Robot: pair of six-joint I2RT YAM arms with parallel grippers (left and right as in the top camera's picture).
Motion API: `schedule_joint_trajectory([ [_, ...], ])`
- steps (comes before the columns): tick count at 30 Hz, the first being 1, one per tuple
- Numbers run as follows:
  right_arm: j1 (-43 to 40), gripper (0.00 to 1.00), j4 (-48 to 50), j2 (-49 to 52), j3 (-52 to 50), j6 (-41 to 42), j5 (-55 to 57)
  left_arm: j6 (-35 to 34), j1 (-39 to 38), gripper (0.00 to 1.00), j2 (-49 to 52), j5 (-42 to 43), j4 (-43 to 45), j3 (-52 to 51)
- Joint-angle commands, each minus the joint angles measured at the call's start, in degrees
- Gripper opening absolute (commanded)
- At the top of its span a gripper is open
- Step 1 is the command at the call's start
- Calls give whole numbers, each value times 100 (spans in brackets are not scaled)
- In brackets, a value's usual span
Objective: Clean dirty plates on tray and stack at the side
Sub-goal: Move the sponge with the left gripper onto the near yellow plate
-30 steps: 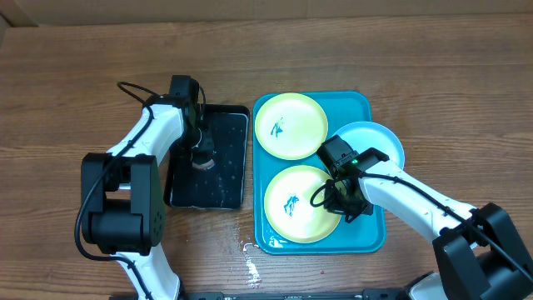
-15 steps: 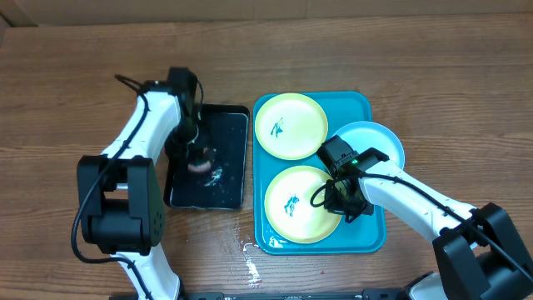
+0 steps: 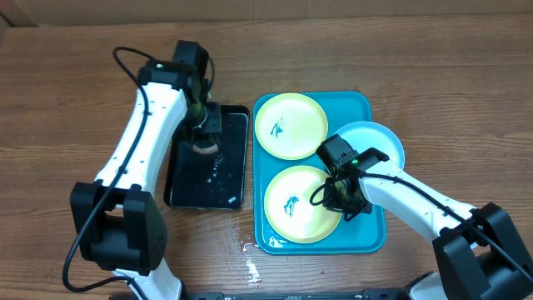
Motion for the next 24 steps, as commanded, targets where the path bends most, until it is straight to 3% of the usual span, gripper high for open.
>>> schedule_joint_trajectory([
  [1, -4, 13, 31, -2, -28, 74, 35, -170, -44, 4, -85, -92, -13, -118],
  [7, -4, 13, 37, -2, -28, 76, 35, -227, -302, 4, -90, 1408, -238, -118],
  [12, -4, 13, 52, -2, -28, 72, 37, -588, -1091, 4, -87, 1412, -22, -188],
  [16, -4, 13, 50, -2, -28, 76, 35, -1434, -1832, 4, -87, 1460, 389, -608],
  [24, -4, 13, 4, -2, -28, 74, 35, -2175, -2649, 4, -85, 2326, 1794, -1692],
])
